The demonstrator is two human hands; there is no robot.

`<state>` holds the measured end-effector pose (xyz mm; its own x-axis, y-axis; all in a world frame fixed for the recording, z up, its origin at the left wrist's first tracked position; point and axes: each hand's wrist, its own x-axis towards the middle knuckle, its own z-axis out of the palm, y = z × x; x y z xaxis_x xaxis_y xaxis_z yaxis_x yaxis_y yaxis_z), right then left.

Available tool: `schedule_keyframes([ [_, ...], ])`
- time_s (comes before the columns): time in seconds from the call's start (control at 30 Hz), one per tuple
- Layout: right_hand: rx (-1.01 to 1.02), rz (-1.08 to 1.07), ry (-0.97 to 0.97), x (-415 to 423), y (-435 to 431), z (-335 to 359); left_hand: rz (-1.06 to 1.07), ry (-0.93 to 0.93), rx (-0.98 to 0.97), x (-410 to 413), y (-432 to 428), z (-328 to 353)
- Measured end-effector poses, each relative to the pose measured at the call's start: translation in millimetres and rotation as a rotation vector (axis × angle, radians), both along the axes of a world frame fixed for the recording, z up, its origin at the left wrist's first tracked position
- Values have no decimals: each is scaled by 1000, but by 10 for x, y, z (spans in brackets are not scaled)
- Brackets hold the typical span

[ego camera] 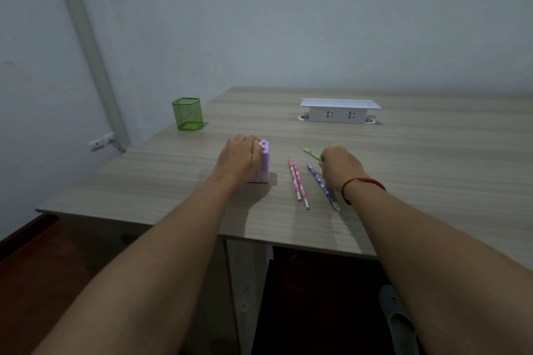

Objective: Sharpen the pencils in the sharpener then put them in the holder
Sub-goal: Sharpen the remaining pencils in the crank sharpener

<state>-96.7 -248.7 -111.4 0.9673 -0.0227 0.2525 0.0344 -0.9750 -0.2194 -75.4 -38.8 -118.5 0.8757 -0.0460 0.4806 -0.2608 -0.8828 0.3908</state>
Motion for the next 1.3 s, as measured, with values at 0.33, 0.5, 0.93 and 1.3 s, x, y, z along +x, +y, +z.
schedule_keyframes([
  [0.33, -190, 270, -55, 34, 261, 128, -19, -20, -18, 36, -4, 0],
  [0.5, -232, 294, -58, 22, 288, 175, -28, -33, -22, 34, -11, -9],
  [0.93, -195, 324, -26, 138, 828, 283, -62, -75, 59, 11, 5, 37],
  [1.3, -150, 556, 73, 13, 990, 314, -30, 207, -209, -160, 439, -129],
])
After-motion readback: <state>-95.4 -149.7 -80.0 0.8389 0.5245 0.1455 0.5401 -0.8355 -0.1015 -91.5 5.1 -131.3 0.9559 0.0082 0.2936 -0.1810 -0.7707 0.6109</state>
